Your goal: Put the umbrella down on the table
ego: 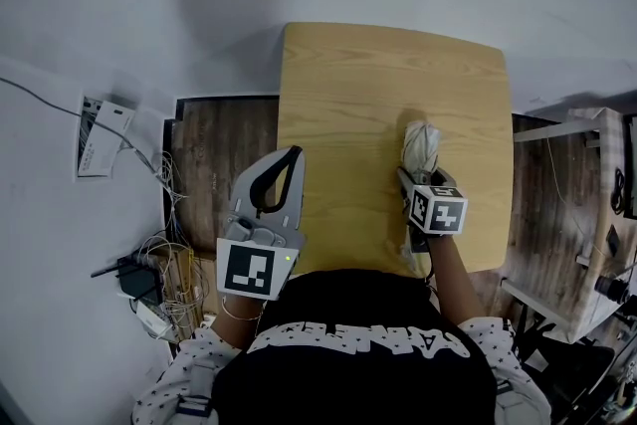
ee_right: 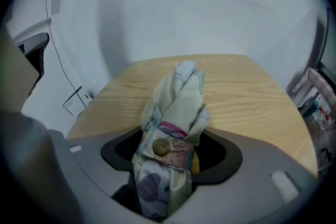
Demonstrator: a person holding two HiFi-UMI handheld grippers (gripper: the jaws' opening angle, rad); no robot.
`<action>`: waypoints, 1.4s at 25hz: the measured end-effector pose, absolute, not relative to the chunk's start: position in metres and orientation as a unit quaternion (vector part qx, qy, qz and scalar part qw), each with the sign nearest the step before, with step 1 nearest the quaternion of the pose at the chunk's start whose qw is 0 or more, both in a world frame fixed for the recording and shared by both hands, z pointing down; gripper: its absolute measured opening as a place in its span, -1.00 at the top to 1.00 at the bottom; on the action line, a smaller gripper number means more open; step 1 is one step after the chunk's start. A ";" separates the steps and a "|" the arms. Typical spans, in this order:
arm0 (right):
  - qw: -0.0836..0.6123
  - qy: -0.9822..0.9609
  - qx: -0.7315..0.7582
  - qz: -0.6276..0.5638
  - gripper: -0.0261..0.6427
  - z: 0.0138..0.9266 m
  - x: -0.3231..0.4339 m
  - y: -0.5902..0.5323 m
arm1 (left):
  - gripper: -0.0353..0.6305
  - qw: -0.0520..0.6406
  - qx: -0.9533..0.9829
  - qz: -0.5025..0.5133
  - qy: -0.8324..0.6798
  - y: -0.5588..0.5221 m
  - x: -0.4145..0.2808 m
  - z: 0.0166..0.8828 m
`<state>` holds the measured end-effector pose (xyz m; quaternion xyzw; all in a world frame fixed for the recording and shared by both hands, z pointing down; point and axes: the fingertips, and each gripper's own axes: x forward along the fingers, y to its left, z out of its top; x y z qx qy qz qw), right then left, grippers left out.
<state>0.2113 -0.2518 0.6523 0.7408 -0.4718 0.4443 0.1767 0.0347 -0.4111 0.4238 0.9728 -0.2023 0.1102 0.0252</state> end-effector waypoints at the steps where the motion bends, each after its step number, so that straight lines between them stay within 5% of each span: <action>1: 0.176 -0.473 0.740 0.444 0.00 0.652 0.211 -0.252 | 0.89 0.024 0.973 0.109 -0.202 -0.411 0.034 0.423; 20: 0.103 -0.484 0.772 0.398 -0.09 0.613 0.207 -0.243 | 0.89 0.015 0.977 0.092 -0.190 -0.392 0.030 0.405; 35: 0.043 -0.471 0.823 0.315 0.59 0.541 0.200 -0.213 | 0.89 -0.003 0.985 0.066 -0.156 -0.362 0.022 0.398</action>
